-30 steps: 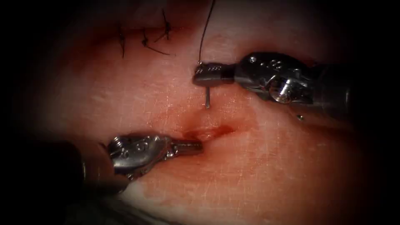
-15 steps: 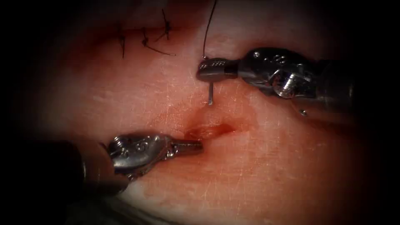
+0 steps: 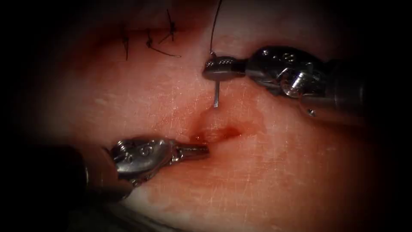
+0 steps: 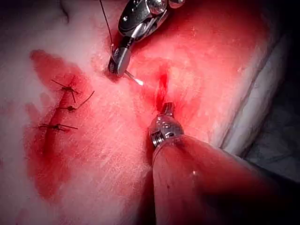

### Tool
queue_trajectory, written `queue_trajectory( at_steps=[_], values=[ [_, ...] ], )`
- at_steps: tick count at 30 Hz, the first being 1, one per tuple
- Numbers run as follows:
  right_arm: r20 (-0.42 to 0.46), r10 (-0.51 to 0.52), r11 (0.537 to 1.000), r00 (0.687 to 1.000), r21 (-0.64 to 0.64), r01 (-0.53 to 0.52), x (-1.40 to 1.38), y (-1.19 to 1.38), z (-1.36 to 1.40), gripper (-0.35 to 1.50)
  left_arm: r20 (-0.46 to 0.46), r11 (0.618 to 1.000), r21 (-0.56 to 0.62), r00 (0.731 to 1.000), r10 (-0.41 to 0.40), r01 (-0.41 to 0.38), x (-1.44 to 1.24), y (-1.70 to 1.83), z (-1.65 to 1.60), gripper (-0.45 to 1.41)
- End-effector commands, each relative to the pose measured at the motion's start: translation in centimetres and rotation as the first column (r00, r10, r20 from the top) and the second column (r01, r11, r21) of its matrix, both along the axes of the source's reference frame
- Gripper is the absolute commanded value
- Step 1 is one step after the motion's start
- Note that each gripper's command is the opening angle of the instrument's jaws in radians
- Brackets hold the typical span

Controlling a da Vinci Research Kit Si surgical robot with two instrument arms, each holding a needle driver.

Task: Wound Closure

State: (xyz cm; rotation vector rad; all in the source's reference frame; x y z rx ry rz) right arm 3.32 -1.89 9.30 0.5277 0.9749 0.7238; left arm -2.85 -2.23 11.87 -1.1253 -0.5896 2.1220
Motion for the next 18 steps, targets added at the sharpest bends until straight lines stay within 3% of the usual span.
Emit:
queue_trajectory(
  at_steps=[1, 18],
  values=[
    [-0.001, 0.003, 1.000, 1.000, 0.006, -0.003, 0.09, -0.01, 0.07, -0.35, 0.001, 1.000, 0.003, 1.000, 0.002, -0.002, -0.05, -0.06, 0.07, -0.15],
    [0.001, 0.013, 0.999, 1.000, 0.036, -0.013, 0.13, 0.02, 0.08, -0.35, 0.001, 1.000, 0.003, 1.000, 0.002, -0.002, -0.06, -0.07, 0.07, -0.16]
  ],
)
